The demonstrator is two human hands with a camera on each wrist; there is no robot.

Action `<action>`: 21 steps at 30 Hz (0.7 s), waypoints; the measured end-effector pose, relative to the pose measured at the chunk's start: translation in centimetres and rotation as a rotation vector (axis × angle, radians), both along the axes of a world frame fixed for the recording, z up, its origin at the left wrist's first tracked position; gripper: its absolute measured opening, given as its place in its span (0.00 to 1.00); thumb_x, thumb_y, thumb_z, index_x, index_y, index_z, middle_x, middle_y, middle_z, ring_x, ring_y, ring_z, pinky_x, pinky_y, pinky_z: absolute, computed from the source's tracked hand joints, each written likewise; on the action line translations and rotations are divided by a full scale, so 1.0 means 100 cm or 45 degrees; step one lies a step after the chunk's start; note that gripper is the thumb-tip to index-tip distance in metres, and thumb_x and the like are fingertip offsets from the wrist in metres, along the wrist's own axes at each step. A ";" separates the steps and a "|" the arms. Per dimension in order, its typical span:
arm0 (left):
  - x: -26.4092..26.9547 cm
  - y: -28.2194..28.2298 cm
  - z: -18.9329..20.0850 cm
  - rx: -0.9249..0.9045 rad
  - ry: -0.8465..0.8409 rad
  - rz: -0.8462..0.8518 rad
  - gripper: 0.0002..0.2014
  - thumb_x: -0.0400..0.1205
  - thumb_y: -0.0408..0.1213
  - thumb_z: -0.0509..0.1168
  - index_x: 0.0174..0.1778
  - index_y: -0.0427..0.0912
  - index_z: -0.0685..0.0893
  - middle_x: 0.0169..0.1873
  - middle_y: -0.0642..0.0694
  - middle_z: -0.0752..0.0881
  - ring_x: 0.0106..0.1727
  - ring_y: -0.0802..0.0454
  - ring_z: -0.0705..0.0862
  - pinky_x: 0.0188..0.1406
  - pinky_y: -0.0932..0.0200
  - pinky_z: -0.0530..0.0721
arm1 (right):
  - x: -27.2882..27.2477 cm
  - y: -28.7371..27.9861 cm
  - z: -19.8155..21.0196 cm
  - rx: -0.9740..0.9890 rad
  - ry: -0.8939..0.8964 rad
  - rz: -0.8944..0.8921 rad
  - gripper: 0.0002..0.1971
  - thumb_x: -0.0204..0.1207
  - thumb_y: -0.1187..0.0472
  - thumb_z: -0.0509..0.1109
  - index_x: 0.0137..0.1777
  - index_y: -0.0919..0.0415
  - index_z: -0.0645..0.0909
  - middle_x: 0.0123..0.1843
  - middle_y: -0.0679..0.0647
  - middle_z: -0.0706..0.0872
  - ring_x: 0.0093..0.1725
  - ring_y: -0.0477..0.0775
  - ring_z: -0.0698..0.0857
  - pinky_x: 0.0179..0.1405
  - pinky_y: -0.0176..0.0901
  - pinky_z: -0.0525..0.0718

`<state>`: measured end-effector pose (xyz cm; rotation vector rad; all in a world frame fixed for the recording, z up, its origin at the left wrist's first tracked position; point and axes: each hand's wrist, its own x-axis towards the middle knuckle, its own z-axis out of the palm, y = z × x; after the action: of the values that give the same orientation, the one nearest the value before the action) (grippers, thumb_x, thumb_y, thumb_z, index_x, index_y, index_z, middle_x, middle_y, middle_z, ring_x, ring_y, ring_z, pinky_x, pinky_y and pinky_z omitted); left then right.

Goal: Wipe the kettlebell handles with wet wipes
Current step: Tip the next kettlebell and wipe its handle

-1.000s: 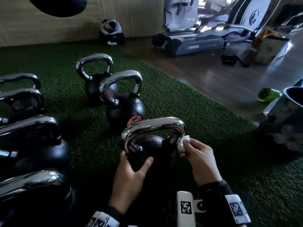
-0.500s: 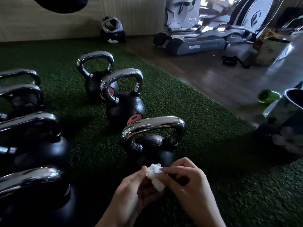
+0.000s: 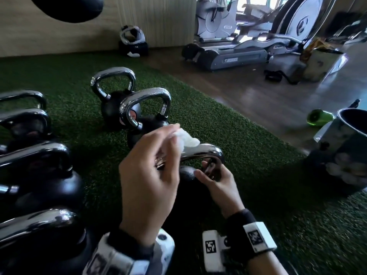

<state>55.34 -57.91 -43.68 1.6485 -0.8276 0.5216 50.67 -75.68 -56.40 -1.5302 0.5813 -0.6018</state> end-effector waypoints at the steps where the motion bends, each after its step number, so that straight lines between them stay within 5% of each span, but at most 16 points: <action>1: 0.009 -0.006 -0.004 0.155 -0.153 0.046 0.09 0.88 0.34 0.68 0.60 0.40 0.91 0.58 0.51 0.92 0.61 0.57 0.90 0.65 0.58 0.86 | 0.004 0.004 -0.005 -0.018 -0.010 -0.039 0.12 0.72 0.62 0.86 0.54 0.59 0.89 0.49 0.51 0.95 0.48 0.48 0.91 0.54 0.44 0.87; 7: 0.025 -0.027 -0.028 0.457 -0.273 0.008 0.08 0.85 0.37 0.74 0.57 0.44 0.94 0.55 0.53 0.94 0.59 0.58 0.90 0.66 0.61 0.84 | 0.003 0.008 -0.016 0.066 -0.049 -0.050 0.11 0.74 0.62 0.84 0.54 0.60 0.90 0.50 0.56 0.96 0.49 0.50 0.93 0.53 0.45 0.89; 13: 0.037 0.013 -0.037 0.240 -0.072 0.098 0.07 0.87 0.35 0.70 0.53 0.43 0.95 0.54 0.59 0.93 0.58 0.68 0.90 0.63 0.61 0.87 | -0.001 0.009 -0.017 0.078 -0.086 -0.002 0.11 0.74 0.60 0.84 0.56 0.56 0.90 0.51 0.54 0.95 0.51 0.48 0.93 0.53 0.41 0.89; 18: 0.024 0.017 -0.054 0.188 -0.106 0.162 0.09 0.85 0.33 0.71 0.58 0.39 0.94 0.56 0.52 0.93 0.59 0.60 0.91 0.62 0.58 0.89 | 0.001 0.010 -0.018 0.099 -0.099 -0.028 0.11 0.75 0.60 0.84 0.56 0.56 0.90 0.52 0.55 0.95 0.56 0.57 0.93 0.62 0.55 0.90; 21: 0.028 0.018 -0.073 -0.096 0.209 0.182 0.09 0.86 0.38 0.69 0.59 0.45 0.92 0.52 0.56 0.93 0.55 0.63 0.92 0.60 0.65 0.87 | 0.002 0.009 -0.022 0.077 -0.069 -0.025 0.11 0.75 0.58 0.83 0.56 0.53 0.90 0.53 0.55 0.95 0.57 0.59 0.93 0.65 0.65 0.89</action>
<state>58.13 -56.06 -50.99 1.6640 -0.5662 0.5031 50.84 -74.74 -58.59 -1.4489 0.5688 -0.6335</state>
